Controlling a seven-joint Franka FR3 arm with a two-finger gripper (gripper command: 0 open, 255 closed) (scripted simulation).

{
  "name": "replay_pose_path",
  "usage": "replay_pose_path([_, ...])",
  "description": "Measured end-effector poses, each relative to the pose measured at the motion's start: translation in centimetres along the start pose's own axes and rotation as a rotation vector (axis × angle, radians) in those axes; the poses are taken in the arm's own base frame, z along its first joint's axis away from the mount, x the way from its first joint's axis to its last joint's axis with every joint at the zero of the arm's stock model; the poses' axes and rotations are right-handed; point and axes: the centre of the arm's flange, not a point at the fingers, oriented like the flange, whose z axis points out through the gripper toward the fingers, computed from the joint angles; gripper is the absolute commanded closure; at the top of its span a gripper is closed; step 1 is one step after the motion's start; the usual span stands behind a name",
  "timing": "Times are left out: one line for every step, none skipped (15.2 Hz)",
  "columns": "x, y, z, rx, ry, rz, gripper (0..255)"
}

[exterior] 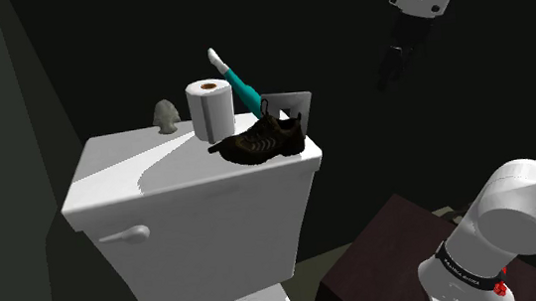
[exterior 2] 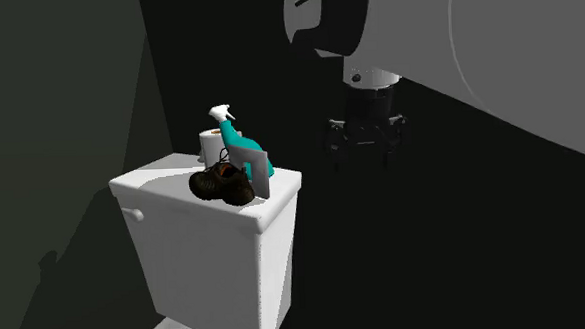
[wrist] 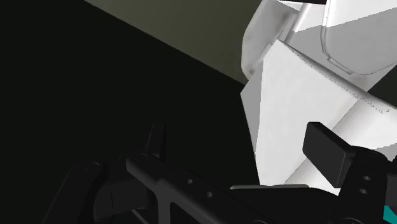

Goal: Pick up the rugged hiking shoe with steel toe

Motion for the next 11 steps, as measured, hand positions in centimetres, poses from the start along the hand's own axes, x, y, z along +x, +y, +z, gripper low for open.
replay_pose_path([0.0, 0.0, 0.0, 0.000, 0.000, 0.000, 0])
replay_pose_path([0.1, -0.6, -0.1, 0.000, -0.002, 0.007, 0])
replay_pose_path([0.4, -1.7, -0.2, 0.000, -0.004, 0.020, 0])
replay_pose_path([0.8, -2.9, -0.5, 0.001, -0.007, 0.034, 0])
replay_pose_path([1.1, -3.8, -0.6, 0.001, -0.010, 0.051, 0])
replay_pose_path([1.6, -4.9, -0.7, 0.001, -0.014, 0.068, 0])
replay_pose_path([1.7, -5.9, -0.5, 0.002, -0.017, 0.086, 0])
replay_pose_path([2.4, -7.2, -0.7, 0.003, -0.020, 0.103, 0])
replay_pose_path([3.0, -8.4, -0.4, 0.003, -0.024, 0.120, 0])
replay_pose_path([3.5, -9.8, -0.7, 0.004, -0.028, 0.138, 0])
replay_pose_path([4.0, -11.0, -0.5, 0.004, -0.031, 0.156, 0])
